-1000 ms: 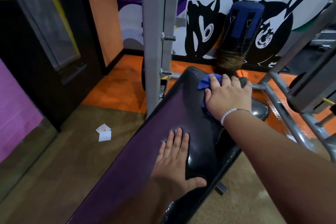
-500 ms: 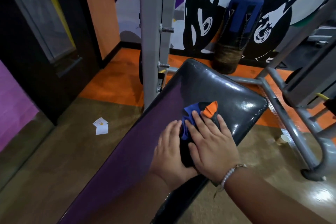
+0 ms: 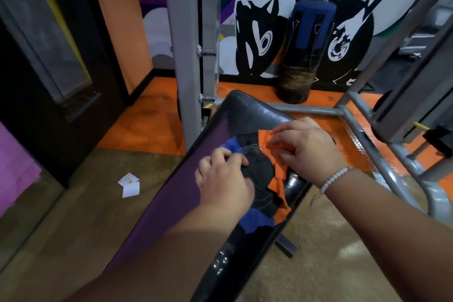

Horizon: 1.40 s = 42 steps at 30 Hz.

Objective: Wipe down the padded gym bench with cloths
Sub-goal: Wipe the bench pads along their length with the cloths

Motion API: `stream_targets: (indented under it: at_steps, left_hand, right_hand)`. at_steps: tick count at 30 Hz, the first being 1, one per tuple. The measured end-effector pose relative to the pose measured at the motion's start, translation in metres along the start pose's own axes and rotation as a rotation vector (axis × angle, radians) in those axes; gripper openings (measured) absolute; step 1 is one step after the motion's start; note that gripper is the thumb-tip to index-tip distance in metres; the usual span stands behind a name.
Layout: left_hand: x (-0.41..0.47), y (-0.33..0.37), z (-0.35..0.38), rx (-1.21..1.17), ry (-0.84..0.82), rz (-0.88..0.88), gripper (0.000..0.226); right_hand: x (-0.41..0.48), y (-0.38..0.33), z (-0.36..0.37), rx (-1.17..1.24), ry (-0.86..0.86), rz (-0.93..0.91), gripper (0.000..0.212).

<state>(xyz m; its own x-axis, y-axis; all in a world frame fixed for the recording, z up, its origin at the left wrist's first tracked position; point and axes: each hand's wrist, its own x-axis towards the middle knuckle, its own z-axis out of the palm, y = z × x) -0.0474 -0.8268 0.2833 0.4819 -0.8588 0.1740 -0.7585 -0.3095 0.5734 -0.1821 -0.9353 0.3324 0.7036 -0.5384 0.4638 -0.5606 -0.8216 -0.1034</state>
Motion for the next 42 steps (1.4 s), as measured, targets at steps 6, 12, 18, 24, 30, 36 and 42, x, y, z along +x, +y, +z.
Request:
stream_targets:
  at_steps: [6,12,18,24,30,36,42]
  left_hand:
    - [-0.018,0.019,0.032,0.099,-0.088,0.301,0.068]
    - [-0.009,0.012,0.039,0.178,-0.136,0.484,0.065]
    - [0.059,0.024,0.021,0.216,-0.158,0.628,0.06]
    - [0.121,0.028,0.003,0.205,-0.206,0.348,0.056]
    - [0.088,0.027,0.018,0.133,-0.088,0.33,0.055]
    - [0.014,-0.021,0.034,0.106,-0.125,0.554,0.063]
    - [0.008,-0.068,0.026,0.051,-0.165,0.281,0.052]
  right_hand:
    - [0.028,0.025,-0.007,-0.161,0.168,0.395,0.022]
    - [0.04,0.038,0.002,0.053,-0.011,0.677,0.028]
    - [0.042,0.036,-0.007,0.117,-0.084,0.684,0.026]
    - [0.042,0.035,-0.001,0.084,-0.061,0.687,0.027]
    - [0.045,0.03,0.005,-0.062,-0.032,0.602,0.021]
    - [0.046,0.036,0.003,0.015,-0.077,0.649,0.03]
    - [0.047,0.037,0.002,0.062,-0.099,0.699,0.029]
